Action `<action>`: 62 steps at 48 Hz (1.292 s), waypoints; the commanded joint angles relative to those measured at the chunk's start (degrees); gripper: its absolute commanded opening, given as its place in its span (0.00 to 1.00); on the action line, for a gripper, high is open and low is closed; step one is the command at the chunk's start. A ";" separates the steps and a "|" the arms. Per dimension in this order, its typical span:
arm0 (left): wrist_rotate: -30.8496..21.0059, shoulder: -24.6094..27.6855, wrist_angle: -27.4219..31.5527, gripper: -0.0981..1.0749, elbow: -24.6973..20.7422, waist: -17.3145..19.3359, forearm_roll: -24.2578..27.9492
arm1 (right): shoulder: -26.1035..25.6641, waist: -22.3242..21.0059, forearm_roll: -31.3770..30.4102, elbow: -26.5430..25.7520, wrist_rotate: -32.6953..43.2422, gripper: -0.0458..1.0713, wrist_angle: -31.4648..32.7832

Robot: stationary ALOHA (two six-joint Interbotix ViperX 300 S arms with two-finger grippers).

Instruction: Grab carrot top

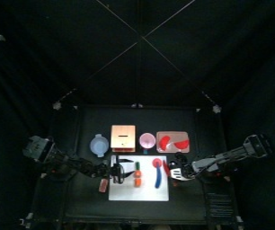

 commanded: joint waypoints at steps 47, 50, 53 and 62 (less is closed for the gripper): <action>-0.26 -17.40 -0.53 0.86 6.68 -0.09 -10.02 | -5.19 -13.71 -37.00 -6.77 -37.79 0.74 -3.87; -0.26 -17.67 -0.44 0.86 6.68 0.00 -11.43 | -6.06 -14.41 -38.06 -7.65 -42.71 0.74 -6.94; -0.26 -17.67 -0.09 0.86 6.59 -0.09 -12.04 | -6.86 -14.50 -38.32 -7.38 -46.41 0.74 -10.37; -0.26 -17.67 0.79 0.86 6.42 -0.35 -12.83 | -7.56 -15.56 -38.50 -4.48 -49.13 0.74 -17.05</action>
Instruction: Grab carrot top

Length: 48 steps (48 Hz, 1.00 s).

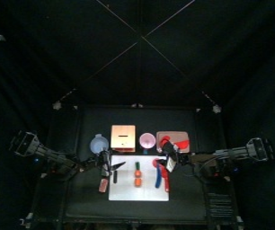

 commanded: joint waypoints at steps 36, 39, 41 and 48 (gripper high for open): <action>1.14 4.22 -0.18 0.86 0.53 3.60 1.67 | 17.84 -6.68 48.16 -12.66 0.44 0.75 14.41; 1.23 5.10 -0.35 0.86 0.88 4.13 2.37 | 21.27 -6.68 49.13 -15.21 0.53 0.78 14.68; 1.23 5.27 -0.53 0.86 1.23 4.13 2.72 | 23.82 -6.42 50.01 -16.96 0.53 0.82 14.68; 1.23 4.39 -0.88 0.86 2.64 4.13 3.08 | 32.17 -5.62 52.73 -23.47 0.62 0.95 14.68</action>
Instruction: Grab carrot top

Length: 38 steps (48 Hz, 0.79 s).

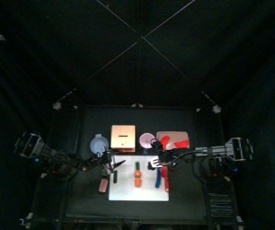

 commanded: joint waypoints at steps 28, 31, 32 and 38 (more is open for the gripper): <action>0.09 -2.64 -3.08 0.86 0.62 -2.11 1.23 | 11.87 6.42 -20.74 -12.13 28.83 0.95 2.90; 0.09 -2.55 -3.08 0.86 0.53 -2.20 1.32 | 12.74 6.42 -20.65 -12.66 29.00 0.95 2.90; 0.09 -2.64 -3.08 0.86 0.53 -2.29 1.41 | 13.01 6.42 -20.65 -12.92 28.83 0.95 2.99; 0.09 -2.64 -3.08 0.86 0.62 -2.29 1.49 | 14.68 6.59 -20.57 -13.89 28.83 0.91 4.04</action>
